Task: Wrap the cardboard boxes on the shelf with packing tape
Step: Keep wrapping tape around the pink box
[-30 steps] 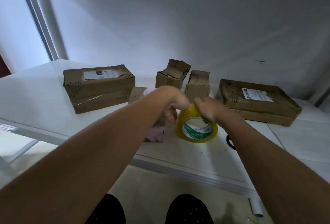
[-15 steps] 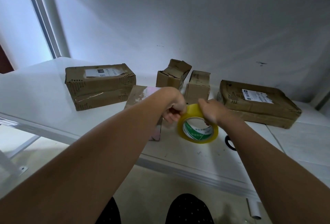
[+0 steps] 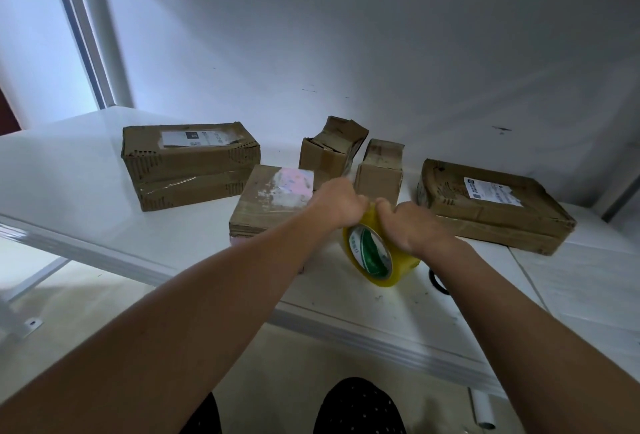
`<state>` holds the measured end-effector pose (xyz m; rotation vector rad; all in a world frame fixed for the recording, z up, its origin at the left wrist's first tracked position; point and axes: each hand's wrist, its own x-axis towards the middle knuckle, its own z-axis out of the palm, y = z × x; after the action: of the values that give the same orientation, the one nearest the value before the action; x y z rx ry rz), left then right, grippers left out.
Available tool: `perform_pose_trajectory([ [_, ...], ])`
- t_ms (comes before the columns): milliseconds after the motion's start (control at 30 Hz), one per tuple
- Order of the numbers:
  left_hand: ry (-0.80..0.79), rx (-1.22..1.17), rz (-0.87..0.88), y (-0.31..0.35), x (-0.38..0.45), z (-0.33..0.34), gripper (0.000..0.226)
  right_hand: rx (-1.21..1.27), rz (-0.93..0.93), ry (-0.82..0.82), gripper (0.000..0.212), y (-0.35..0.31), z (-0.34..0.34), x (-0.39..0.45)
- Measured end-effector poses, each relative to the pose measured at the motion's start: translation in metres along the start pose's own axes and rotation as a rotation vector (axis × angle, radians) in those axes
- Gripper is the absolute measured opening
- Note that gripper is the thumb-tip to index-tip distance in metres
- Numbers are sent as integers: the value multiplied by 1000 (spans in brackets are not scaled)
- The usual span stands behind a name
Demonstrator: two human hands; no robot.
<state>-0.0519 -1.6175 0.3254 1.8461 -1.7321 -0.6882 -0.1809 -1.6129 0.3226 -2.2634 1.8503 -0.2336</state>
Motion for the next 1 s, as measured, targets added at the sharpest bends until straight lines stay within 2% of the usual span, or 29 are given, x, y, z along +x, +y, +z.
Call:
perform_pose_trajectory([
  [67, 14, -86, -14, 0, 1, -3, 27, 1, 9, -18, 51, -2, 1, -2],
  [133, 73, -131, 47, 7, 0, -6, 28, 47, 68, -30, 61, -3, 1, 0],
  [267, 250, 11, 249, 12, -12, -12, 11, 89, 93, -93, 75, -12, -3, 4],
  [333, 312, 50, 276, 0, -16, -17, 7, 250, 29, -101, 65, -16, -1, 2],
  [467, 289, 118, 348, -19, -18, -44, 6, 901, -122, -156, 33, -13, 14, -11],
  [567, 217, 167, 384, -23, -22, -64, 8, 967, -142, -118, 26, -14, 12, -8],
  [667, 287, 214, 394, -24, -22, -72, 12, 913, -135, -136, 18, -19, 1, 0],
  [733, 333, 205, 324, -21, -18, -76, 28, 921, -96, -137, 16, -20, -4, 4],
  [800, 289, 140, 63, -20, -15, -82, 75, 922, -27, -77, 16, -20, -5, 6],
  [867, 119, 234, -199, -28, -17, -80, 117, 897, 30, 2, 11, -20, -1, 7],
  [933, -30, 394, -307, -44, -20, -68, 126, 851, 65, 75, 7, -20, 5, 7],
  [1000, -112, 390, -319, -54, -22, -61, 118, 826, 85, 125, 9, -21, 8, 7],
])
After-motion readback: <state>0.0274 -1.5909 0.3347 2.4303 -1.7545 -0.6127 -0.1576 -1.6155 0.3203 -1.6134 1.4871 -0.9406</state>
